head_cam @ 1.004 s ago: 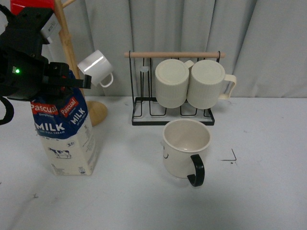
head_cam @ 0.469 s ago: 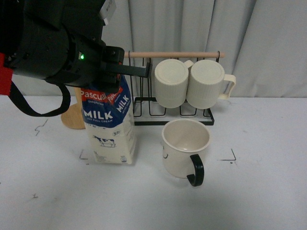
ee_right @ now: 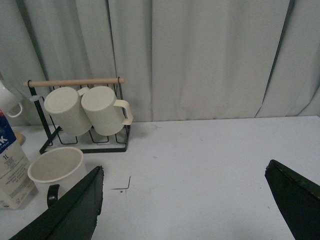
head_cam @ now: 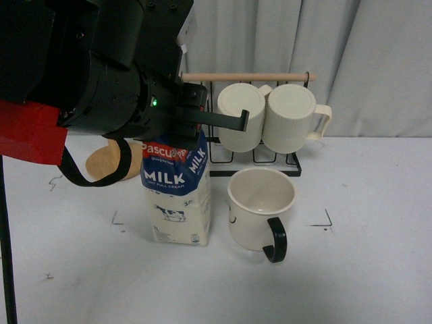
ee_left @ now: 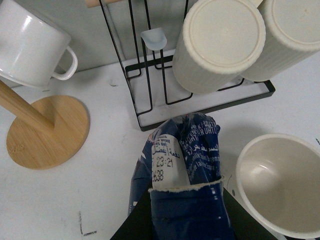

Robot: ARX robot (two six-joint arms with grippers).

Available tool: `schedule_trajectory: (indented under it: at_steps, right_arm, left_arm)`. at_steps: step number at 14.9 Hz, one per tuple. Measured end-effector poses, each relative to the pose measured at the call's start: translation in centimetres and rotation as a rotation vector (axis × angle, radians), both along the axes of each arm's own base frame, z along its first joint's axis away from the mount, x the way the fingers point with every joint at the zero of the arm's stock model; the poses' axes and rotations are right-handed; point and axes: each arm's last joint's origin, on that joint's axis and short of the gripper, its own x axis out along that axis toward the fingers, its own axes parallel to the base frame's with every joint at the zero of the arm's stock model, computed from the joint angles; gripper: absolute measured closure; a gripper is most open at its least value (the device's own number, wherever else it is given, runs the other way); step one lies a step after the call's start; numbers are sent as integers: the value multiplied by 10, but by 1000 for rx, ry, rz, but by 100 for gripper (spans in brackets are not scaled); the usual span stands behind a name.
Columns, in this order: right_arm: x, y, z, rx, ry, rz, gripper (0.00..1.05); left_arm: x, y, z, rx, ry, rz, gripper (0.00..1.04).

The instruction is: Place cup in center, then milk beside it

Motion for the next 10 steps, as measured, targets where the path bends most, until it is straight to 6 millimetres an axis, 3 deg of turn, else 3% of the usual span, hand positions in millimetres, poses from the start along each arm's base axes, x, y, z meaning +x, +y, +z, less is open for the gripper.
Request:
schedule_trajectory:
  at_steps: [4,10]
  right_arm:
    - [0,0,0,0,0,0,6]
    - [0,0,0,0,0,0,6]
  left_arm:
    - [-6,-2,-12,14,24,13,86]
    - [-7,-4,-14,-43,43,70,85]
